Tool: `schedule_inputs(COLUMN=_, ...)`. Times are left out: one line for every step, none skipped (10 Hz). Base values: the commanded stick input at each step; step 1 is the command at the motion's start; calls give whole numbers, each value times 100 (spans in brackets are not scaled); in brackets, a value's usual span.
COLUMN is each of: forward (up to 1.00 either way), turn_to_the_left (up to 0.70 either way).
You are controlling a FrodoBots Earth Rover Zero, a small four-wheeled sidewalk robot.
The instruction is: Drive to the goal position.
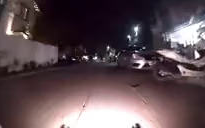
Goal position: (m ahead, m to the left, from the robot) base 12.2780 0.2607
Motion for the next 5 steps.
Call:
schedule_inputs(forward=85, turn_to_the_left=0)
schedule_inputs(forward=85, turn_to_the_left=0)
schedule_inputs(forward=85, turn_to_the_left=0)
schedule_inputs(forward=85, turn_to_the_left=0)
schedule_inputs(forward=85, turn_to_the_left=0)
